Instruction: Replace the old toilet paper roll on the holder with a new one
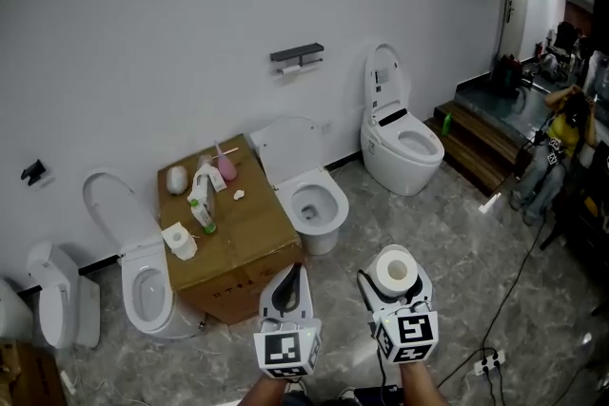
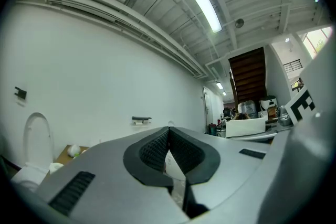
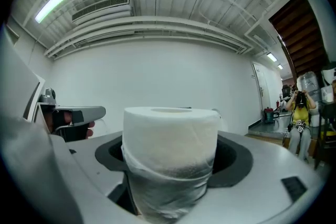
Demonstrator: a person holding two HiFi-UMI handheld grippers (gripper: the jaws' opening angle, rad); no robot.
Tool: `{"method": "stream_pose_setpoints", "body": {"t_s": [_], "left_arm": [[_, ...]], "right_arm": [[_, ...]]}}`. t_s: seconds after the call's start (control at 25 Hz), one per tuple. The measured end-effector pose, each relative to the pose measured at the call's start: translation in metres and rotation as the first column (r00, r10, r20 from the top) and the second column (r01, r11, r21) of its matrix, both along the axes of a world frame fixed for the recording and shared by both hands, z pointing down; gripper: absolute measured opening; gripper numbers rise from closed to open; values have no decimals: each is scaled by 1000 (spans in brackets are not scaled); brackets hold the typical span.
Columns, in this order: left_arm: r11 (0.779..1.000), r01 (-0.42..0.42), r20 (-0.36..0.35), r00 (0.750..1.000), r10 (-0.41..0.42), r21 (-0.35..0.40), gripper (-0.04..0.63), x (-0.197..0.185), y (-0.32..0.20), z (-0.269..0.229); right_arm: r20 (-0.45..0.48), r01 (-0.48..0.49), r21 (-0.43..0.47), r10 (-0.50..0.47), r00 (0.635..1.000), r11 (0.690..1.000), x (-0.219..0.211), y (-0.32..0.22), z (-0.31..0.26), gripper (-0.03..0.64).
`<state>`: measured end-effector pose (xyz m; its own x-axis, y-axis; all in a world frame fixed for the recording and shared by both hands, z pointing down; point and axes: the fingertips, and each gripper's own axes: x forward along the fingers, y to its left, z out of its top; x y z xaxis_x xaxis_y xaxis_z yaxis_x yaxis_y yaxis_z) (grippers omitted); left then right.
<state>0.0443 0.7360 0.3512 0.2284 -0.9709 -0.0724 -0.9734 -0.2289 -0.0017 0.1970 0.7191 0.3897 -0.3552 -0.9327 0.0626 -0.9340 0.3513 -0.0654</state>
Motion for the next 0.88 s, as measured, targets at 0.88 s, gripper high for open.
{"method": "stream_pose_setpoints", "body": {"t_s": [0.88], "left_arm": [[999,-38,-53,998,37,-19,17,8,-102,18]], "right_arm": [[-39,-22,-25,21,999,999,7,-95,16,416]]}}
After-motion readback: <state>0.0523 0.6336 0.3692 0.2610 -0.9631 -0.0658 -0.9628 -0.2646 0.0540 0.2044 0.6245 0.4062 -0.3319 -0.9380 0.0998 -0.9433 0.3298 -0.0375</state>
